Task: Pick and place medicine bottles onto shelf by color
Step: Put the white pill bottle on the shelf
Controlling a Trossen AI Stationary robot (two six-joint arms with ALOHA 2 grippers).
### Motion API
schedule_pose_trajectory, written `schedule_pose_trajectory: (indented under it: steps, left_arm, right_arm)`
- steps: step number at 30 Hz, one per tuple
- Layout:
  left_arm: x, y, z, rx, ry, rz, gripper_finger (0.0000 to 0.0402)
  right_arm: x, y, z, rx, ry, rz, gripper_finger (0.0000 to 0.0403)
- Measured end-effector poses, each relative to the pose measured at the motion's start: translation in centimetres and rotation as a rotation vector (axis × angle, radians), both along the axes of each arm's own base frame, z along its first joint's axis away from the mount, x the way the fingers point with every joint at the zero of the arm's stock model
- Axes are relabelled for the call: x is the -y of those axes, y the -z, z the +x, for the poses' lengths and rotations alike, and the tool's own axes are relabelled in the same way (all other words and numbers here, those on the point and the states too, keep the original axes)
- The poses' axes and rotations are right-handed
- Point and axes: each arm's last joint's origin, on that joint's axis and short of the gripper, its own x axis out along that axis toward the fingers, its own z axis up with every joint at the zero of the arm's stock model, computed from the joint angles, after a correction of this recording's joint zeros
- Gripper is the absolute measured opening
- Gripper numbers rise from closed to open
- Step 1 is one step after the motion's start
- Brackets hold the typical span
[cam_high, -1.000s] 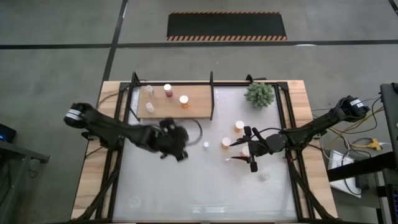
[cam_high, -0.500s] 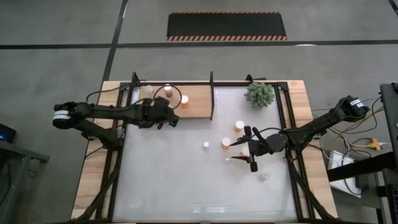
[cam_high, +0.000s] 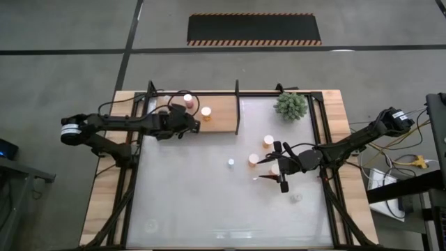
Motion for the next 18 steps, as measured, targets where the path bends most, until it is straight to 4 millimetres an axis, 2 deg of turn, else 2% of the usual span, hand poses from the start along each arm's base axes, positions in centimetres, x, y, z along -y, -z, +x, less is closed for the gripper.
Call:
schedule_pose_trajectory:
  steps: [9, 18]
  left_arm:
    - [-0.1, 1.1, -0.6, 0.022, -0.069, -0.038, 0.0123]
    - [-0.1, 2.2, -0.2, 0.001, -0.075, -0.068, 0.0123]
  right_arm:
    - [0.0, 0.0, 0.0, -0.001, 0.002, 0.006, 0.0226]
    - [0.0, 0.0, 0.0, -0.006, 0.002, 0.006, 0.0226]
